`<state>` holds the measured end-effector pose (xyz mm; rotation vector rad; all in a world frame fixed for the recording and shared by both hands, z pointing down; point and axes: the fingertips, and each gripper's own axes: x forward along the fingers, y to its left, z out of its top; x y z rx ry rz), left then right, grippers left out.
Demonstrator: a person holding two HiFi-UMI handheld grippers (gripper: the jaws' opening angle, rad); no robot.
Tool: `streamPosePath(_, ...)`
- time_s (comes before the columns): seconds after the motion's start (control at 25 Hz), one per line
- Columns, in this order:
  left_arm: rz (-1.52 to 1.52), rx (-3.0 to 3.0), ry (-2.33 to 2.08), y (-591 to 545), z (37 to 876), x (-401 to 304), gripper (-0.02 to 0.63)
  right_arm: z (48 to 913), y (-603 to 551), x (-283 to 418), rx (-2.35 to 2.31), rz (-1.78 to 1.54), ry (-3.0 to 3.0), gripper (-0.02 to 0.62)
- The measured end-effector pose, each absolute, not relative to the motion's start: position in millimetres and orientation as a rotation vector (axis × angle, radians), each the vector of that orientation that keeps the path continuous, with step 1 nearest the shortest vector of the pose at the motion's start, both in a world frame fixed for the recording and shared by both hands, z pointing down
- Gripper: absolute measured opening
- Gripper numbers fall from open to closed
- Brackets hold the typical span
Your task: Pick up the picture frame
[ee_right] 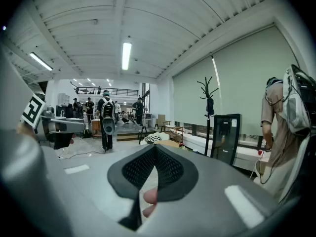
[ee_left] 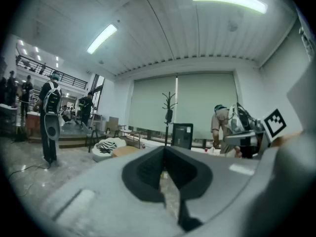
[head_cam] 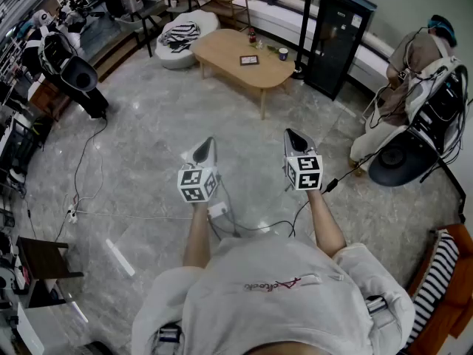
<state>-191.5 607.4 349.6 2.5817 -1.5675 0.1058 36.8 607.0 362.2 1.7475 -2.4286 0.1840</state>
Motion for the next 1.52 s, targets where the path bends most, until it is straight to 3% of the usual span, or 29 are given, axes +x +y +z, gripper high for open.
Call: streamPosePath(1.52, 0.161, 2.562, -1.564, 625.7, 368.1, -130.6, 0.000, 371.3, 618.8, 85.5, 1.714, 0.184, -2.443, 0.006)
